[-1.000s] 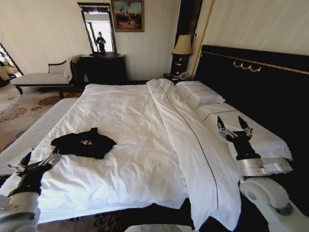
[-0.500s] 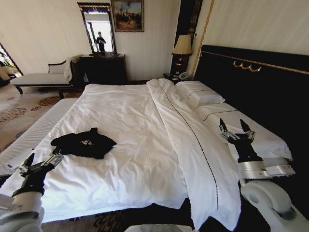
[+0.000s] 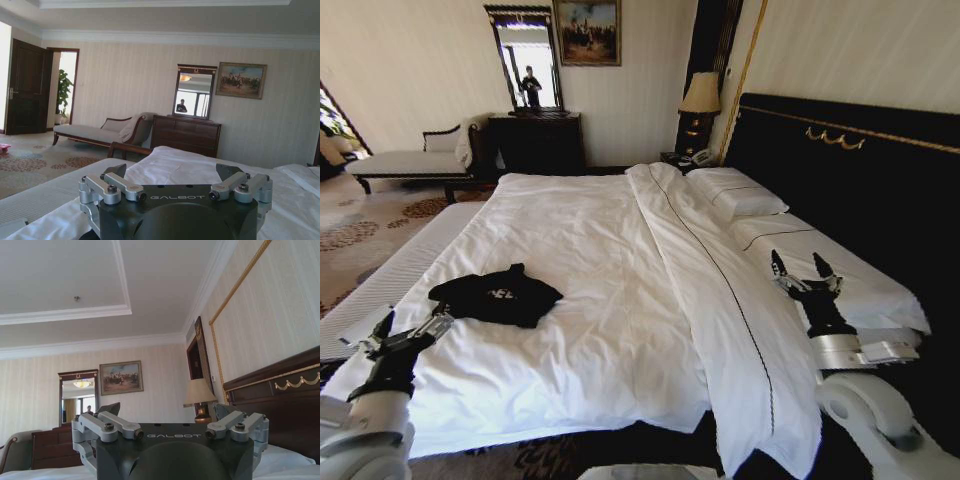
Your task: Fold the clothes on the bed.
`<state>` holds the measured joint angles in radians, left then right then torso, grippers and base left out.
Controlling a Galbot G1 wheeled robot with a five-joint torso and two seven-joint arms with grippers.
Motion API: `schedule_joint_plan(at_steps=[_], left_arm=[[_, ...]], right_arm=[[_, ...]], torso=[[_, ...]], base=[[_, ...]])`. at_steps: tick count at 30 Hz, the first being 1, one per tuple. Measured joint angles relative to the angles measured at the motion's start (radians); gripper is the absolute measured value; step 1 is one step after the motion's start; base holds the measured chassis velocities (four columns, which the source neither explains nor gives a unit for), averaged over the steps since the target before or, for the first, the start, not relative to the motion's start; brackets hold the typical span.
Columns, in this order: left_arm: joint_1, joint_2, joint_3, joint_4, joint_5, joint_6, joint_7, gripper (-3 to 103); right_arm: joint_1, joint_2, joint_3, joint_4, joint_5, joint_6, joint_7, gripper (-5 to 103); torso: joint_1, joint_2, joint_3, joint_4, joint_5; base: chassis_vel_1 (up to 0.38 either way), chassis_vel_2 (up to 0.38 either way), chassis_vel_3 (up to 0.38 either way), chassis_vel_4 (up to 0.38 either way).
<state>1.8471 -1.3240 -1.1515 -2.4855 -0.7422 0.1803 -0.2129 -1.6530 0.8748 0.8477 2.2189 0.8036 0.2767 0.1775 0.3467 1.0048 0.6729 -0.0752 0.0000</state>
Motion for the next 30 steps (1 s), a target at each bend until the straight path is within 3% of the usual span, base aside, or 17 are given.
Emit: schedule_joint_plan(at_steps=[16,30], left_arm=[[-0.026,0.009,0.018,0.046,0.054,-0.039,0.049,100],[-0.033,0.018,0.022,0.056,0.057,-0.046,0.056,100]], right_arm=[[-0.001,0.014,-0.006,-0.012,-0.014,-0.001,0.001,100],[-0.003,0.029,-0.013,-0.014,-0.025,0.0,0.003,100]], torso=[[0.0,0.0,0.0,-0.0002,0.0],[0.0,0.0,0.0,-0.0002,0.0001]], base=[[0.0,0.0,0.0,0.0],[-0.012,-0.011,-0.01,-0.01]])
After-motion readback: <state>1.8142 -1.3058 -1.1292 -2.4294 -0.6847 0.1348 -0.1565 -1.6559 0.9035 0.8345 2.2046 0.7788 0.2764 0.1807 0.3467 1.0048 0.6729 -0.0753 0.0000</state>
